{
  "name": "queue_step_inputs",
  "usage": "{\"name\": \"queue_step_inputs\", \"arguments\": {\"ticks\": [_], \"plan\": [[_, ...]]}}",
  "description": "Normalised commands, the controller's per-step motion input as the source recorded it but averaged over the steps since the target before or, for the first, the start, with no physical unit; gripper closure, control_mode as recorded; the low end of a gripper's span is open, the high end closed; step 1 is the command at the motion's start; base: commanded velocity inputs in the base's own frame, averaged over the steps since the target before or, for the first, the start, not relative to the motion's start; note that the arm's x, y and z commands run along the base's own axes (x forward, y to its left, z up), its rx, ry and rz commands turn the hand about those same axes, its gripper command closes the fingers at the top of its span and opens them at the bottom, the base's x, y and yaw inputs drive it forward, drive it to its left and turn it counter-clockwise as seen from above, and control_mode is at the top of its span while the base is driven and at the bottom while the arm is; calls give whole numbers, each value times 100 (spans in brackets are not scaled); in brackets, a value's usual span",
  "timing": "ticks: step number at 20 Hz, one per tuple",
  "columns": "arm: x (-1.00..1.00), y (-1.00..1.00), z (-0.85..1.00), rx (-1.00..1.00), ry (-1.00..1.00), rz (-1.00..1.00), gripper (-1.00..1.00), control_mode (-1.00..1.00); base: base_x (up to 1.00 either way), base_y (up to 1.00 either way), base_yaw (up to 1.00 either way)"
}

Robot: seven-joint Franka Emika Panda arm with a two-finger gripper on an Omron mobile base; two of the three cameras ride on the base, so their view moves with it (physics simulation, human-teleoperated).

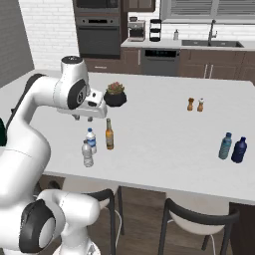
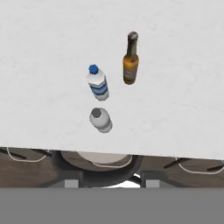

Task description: Move the plastic bottles in the middle to the plastics group, and the glass bottles in the middle to the glass group.

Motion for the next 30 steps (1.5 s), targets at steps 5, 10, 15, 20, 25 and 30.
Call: {"name": "queue_step_inputs", "arguments": {"ticks": [5,10,15,20,25,30], "plan": [[-15,0,-5,-2,-1,0,-100,-100,0,0,0],[-38,18,-31,0,3,2,-100,-100,0,0,0],[-8,45,-47,0,2,15,-100,-100,0,0,0],[56,20,-50,-1,8,11,-100,-100,0,0,0],[62,0,-48,-1,1,12,-100,-100,0,0,0],[35,0,-46,0,0,12,-100,-100,0,0,0]]}}
